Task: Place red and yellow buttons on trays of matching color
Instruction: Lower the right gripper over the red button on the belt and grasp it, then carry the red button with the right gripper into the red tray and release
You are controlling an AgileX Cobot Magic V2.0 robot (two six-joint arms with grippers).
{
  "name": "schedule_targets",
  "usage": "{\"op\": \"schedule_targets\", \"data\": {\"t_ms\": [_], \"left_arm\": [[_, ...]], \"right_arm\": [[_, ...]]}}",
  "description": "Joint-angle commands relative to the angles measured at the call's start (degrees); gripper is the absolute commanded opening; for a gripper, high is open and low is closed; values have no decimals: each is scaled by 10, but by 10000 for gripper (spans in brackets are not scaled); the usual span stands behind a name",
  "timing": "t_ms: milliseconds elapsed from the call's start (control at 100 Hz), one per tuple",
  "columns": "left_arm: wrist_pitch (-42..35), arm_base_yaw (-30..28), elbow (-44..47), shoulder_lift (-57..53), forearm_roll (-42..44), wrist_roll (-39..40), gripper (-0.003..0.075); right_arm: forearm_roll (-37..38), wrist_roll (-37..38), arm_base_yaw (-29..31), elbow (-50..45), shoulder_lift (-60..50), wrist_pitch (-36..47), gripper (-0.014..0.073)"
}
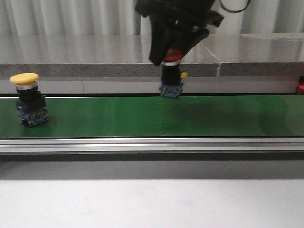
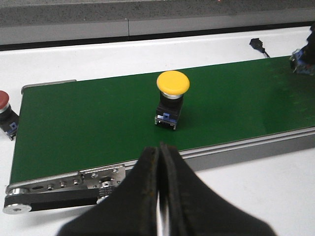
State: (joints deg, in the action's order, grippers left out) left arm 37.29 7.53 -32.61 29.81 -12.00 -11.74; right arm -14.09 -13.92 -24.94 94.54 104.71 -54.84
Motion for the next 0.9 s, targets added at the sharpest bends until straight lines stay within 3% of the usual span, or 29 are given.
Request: {"op": "schedule_targets", "data": {"t_ms": [0,560,890], "left_arm": [[-38,4,-17,2,-13,5,-21],[-38,4,-17,2,-13,5,-21],[-38,4,-17,2,-13,5,-21]], "right_arm": [[-11,25,37,18,-59,14,66],[-11,114,373,13,-125,19,66],[-9,161,492,12,-89,44,66]]}}
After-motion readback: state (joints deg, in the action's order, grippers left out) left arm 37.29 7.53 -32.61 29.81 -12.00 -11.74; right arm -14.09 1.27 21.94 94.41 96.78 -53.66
